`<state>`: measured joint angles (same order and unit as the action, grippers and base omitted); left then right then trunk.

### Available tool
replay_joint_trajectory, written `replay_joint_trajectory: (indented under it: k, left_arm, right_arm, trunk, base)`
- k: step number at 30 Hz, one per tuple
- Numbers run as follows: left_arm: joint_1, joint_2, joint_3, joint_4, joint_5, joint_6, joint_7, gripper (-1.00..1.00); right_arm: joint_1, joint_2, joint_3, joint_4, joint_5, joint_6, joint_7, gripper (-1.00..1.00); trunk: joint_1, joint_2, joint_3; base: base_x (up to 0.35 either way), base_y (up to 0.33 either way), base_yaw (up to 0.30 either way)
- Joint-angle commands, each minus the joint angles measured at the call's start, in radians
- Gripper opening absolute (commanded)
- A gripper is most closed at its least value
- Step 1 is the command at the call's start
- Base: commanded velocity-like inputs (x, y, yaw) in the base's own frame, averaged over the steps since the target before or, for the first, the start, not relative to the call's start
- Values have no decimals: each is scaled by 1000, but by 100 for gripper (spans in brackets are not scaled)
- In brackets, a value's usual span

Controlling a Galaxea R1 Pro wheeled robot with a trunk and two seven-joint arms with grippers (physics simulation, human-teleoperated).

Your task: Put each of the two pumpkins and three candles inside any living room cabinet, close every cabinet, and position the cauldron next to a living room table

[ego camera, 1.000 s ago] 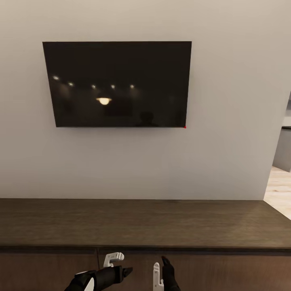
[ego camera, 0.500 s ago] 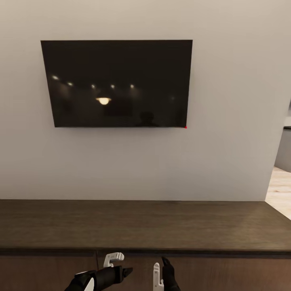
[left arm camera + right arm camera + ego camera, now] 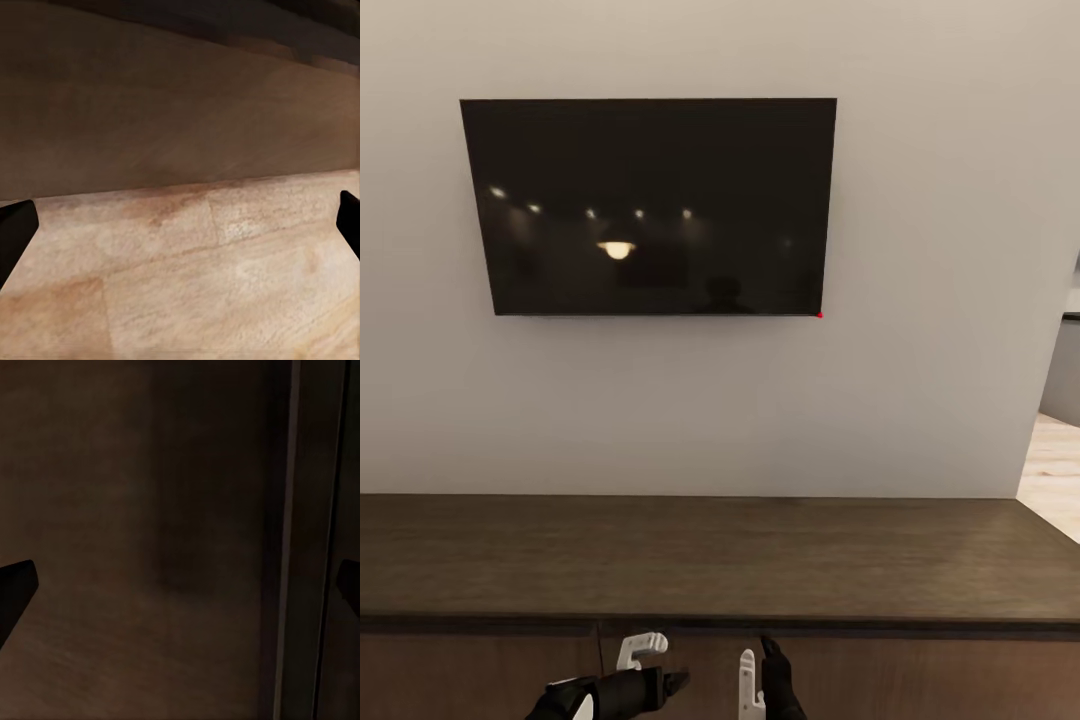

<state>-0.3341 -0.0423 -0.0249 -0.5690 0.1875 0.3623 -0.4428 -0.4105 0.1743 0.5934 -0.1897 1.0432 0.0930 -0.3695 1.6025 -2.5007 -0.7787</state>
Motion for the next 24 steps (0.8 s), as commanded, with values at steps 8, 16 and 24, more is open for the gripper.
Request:
replay_joint_trajectory:
  k: [8, 16, 24]
  left_arm:
    - [0, -21, -1, 14, 10, 8, 1, 100]
    - [0, -38, -1, 41, 10, 7, 1, 100]
    - [0, -52, -1, 97, 10, 5, 0, 100]
  right_arm:
    - [-1, 0, 3, 0, 10, 10, -3, 100]
    - [-1, 0, 3, 0, 9, 9, -3, 100]
    - [-1, 0, 2, 0, 9, 10, -3, 100]
  trunk:
    - [0, -1, -1]
    - [0, -1, -1]
    - [0, -1, -1]
  base:
    - [0, 0, 0]
    - [0, 0, 0]
    - [0, 0, 0]
